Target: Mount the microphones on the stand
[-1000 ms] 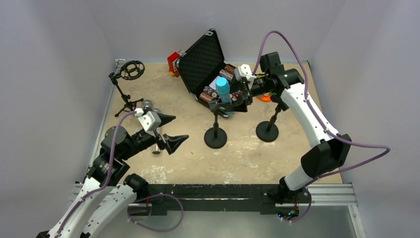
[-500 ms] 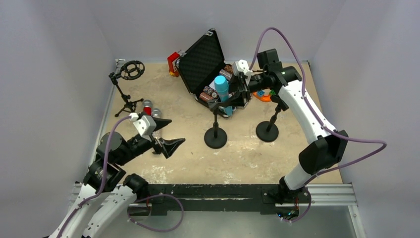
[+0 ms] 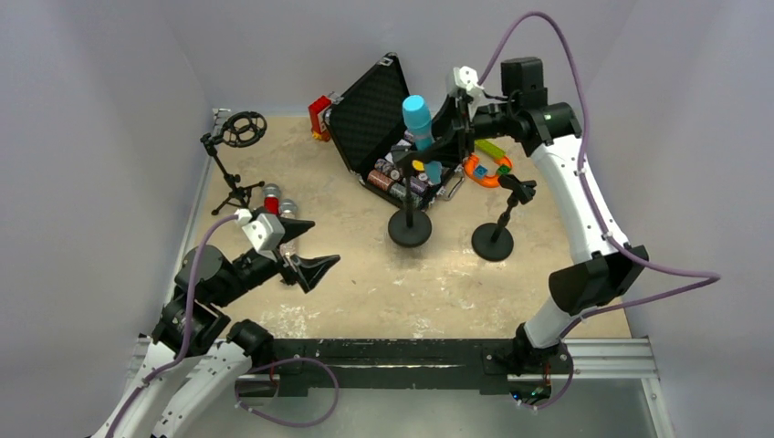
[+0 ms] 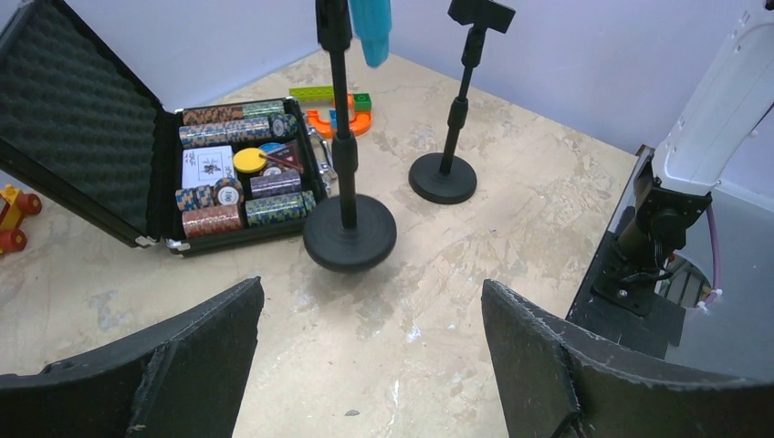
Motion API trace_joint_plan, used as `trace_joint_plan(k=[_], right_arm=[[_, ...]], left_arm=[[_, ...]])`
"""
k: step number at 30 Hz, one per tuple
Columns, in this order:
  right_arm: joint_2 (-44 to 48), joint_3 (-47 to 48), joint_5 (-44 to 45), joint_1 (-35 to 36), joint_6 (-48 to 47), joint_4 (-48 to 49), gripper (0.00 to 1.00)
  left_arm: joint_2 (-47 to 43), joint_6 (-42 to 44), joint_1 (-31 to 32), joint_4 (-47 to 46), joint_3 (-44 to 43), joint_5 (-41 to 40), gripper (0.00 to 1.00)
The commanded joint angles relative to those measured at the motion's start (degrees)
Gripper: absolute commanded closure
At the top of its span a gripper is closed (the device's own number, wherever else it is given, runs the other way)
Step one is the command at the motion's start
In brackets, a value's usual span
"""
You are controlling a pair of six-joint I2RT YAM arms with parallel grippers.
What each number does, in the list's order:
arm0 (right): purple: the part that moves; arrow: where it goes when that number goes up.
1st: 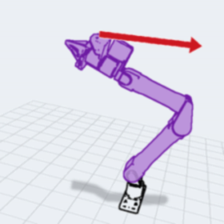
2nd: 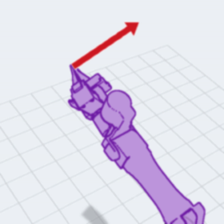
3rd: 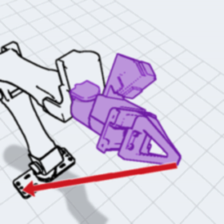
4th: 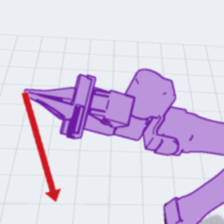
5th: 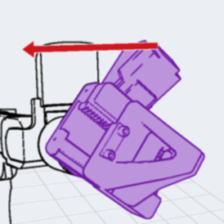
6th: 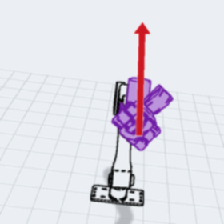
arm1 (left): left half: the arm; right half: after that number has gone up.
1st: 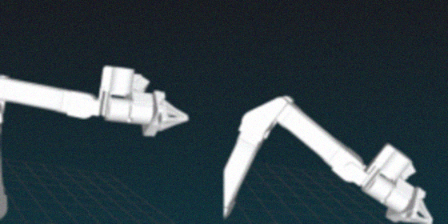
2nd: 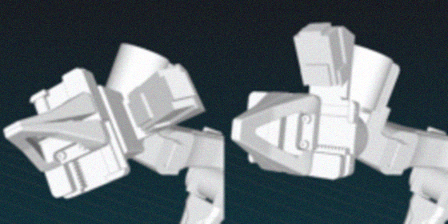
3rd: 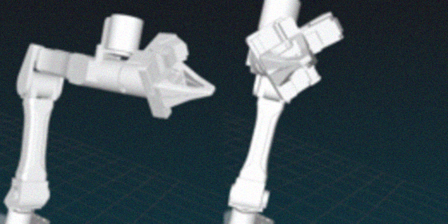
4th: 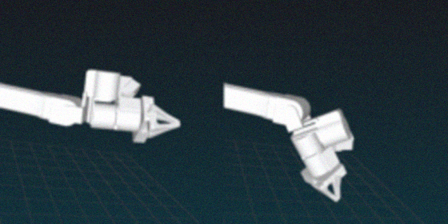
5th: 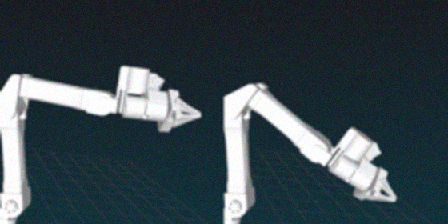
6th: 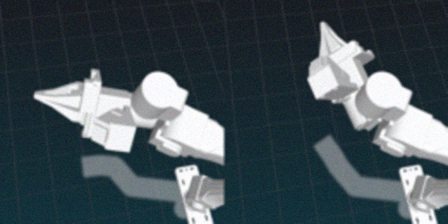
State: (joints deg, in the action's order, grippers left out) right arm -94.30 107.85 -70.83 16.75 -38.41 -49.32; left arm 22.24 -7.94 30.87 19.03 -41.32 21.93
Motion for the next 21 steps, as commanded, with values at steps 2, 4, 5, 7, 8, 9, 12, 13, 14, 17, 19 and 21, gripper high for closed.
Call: trace_joint_plan(k=[2, 4, 5, 7, 8, 9, 12, 13, 14, 17, 19, 21], right_arm=[[0.93, 10.01, -1.24, -4.45, 9.73, 5.91, 0.84], [0.8, 12.38, -0.23, -6.64, 12.63, 7.13, 0.85], [0.72, 13.4, 0.6, -7.79, 13.8, 7.86, 0.85], [0.58, 15.1, 2.76, -9.98, 15.73, 8.93, 0.84], [0.42, 15.98, 3.97, -11.09, 16.3, 9.28, 0.85], [0.1, 16.93, 5.37, -12.06, 16.86, 9.37, 0.85], [-0.59, 18.86, 7.78, -15.74, 19.29, 10.43, 0.84], [-0.62, 18.99, 8.72, -16.45, 19.88, 11.12, 0.84], [-0.54, 18.93, 9.78, -18.39, 20.49, 11.66, 0.84], [-0.32, 18.36, 13.88, -21.8, 20.64, 12.14, 0.85], [-0.15, 17.47, 16.03, -24.6, 20.74, 12.22, 0.85], [0.7, 14.75, 18.21, -27.09, 21.04, 13.25, 0.85]], left_arm=[[-0.79, -1.25, -0.08, -0.51, 0.89, -0.84, 0.08], [-0.84, -1.53, -0.05, -0.88, 1.02, -0.86, 0.08], [-0.83, -1.59, -0.16, -1.06, 1.06, -0.86, 0.08], [-0.73, -1.72, -0.05, -1.46, 1.22, -0.92, 0.08], [-0.62, -1.79, -0.1, -1.57, 1.22, -0.85, 0.08], [-0.59, -1.81, -0.12, -1.61, 1.23, -0.86, 0.08], [-0.36, -1.86, -0.03, -1.69, 1.33, -0.91, 0.08], [-0.36, -1.96, -0.09, -1.82, 1.41, -0.94, 0.08], [-0.28, -2.1, -0.09, -1.95, 1.48, -1.02, 0.08], [-0.06, -2.57, -0.08, -2.59, 2.08, -1.41, 0.08], [0.14, -2.84, -0.08, -3.08, 2.39, -1.45, 0.08], [0.67, -3.03, -0.11, -3.41, 2.55, -1.45, 0.08]])
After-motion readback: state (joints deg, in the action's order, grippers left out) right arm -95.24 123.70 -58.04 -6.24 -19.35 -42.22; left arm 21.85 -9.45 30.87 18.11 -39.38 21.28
